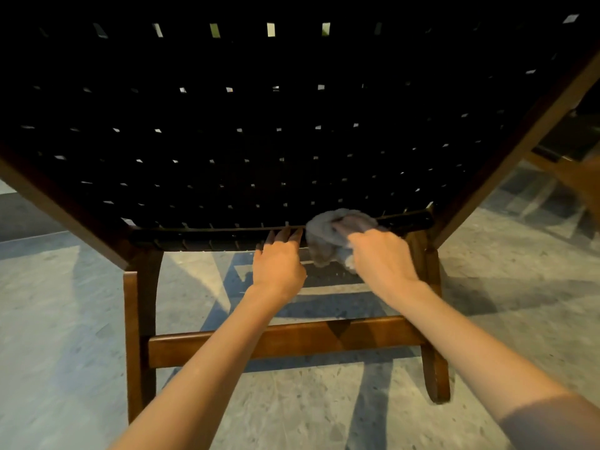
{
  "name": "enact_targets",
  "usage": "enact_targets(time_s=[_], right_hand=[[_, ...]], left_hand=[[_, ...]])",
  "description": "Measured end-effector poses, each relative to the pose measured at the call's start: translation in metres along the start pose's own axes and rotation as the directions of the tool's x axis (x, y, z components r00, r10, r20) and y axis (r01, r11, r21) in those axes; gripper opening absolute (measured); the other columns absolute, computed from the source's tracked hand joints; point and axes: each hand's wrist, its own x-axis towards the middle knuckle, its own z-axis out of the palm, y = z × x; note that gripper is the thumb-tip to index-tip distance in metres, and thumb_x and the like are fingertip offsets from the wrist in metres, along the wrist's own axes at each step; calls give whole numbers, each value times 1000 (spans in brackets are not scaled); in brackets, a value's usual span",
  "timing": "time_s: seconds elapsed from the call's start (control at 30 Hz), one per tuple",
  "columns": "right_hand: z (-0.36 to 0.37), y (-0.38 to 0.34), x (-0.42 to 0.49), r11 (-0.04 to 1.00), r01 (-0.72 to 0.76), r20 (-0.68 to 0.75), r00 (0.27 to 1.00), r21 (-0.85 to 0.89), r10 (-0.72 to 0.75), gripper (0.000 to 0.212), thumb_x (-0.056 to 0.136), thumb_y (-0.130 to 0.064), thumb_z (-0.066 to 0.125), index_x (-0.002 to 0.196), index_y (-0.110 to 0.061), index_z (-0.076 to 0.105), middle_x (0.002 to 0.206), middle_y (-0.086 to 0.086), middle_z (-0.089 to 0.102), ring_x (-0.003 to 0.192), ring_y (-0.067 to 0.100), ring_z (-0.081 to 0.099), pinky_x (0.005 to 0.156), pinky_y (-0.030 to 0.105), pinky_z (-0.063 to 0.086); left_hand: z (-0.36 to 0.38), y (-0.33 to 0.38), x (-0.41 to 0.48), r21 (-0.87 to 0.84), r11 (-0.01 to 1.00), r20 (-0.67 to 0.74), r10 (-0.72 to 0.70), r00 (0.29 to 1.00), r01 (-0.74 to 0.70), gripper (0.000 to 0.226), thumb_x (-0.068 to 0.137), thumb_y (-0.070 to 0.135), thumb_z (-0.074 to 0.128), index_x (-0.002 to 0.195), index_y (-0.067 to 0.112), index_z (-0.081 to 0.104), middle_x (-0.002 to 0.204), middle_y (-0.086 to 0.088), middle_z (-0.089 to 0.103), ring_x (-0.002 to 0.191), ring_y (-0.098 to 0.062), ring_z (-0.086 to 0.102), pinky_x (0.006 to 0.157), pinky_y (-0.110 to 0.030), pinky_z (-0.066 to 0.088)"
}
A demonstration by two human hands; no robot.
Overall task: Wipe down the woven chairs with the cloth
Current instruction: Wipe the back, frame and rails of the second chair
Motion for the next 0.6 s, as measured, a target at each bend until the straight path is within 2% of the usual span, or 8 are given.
enact_targets(time_s=[0.1,0.2,0.3,0.4,0.5,0.6], right_hand=[[17,-19,11,999,8,55,998,33,-9,59,94,-17,51,147,-30,30,154,-3,30,124,33,48,88,44,48],[25,-17,14,1000,-8,101,995,-23,10,60,97,-19,44,150,-34,20,158,-10,18,131,28,40,92,41,45],[24,3,13,998,-19,104,994,-58,25,58,97,-14,42,149,-31,24,156,-6,23,130,28,41,91,38,45],[19,30,17,996,-84,197,976,-42,91,58,98,-17,45,150,-28,22,158,-4,19,138,24,31,105,37,36],[16,31,16,989,-142,249,957,-36,146,65,96,-10,46,151,-29,18,159,-5,12,139,27,29,107,41,35],[10,12,11,972,-231,163,958,-42,234,58,95,-8,47,147,-26,30,151,4,35,127,31,44,96,41,44]], left_hand=[[2,-4,-3,109,993,2,-42,999,41,42,94,13,45,135,12,44,134,-12,50,124,-32,43,104,-40,30],[4,-11,-2,123,992,-22,-35,999,37,43,93,13,47,136,13,43,132,-11,52,121,-30,46,104,-37,31],[7,-15,0,104,995,-63,0,998,6,48,93,12,48,140,16,40,137,-10,48,122,-29,46,104,-36,34],[13,-17,0,78,996,-94,43,995,-35,61,94,13,49,149,22,24,153,-4,28,137,-27,30,112,-37,28],[12,-20,2,77,995,-89,65,994,-58,66,93,14,50,151,24,19,156,-2,21,142,-26,20,115,-38,22],[7,-25,1,40,996,-44,86,995,-85,65,94,15,49,151,24,19,156,-3,23,141,-27,23,114,-40,22]])
